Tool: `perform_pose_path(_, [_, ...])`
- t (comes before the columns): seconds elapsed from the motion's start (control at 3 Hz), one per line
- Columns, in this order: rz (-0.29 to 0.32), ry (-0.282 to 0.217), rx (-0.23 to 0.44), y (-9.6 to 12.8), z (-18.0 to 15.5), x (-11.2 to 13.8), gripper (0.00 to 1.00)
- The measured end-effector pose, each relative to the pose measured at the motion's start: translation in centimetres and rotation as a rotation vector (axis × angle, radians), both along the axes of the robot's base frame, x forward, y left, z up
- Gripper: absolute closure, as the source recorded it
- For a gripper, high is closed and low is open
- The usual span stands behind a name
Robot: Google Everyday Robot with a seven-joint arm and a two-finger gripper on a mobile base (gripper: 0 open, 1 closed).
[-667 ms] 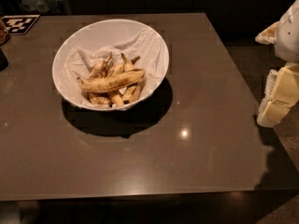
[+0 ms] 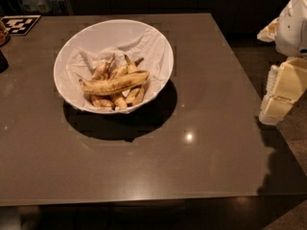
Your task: Pick banana from white bowl
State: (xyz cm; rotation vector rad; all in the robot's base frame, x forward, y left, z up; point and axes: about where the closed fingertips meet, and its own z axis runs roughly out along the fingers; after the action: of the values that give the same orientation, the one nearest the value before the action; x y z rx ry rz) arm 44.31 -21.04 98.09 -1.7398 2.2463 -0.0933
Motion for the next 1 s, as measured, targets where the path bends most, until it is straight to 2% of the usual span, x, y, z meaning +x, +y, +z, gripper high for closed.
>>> perform_pose_path(0.33, [0.064,0.033,-0.043,2.5,0.6,1.7,0.00])
perform_pose_path(0.67, [0.165,0.043,-0.081,7.2,0.5,5.8,0.00])
perform_pose_path(1.0, [0.156,0.010,-0.066,7.1,0.7,6.1,0.00])
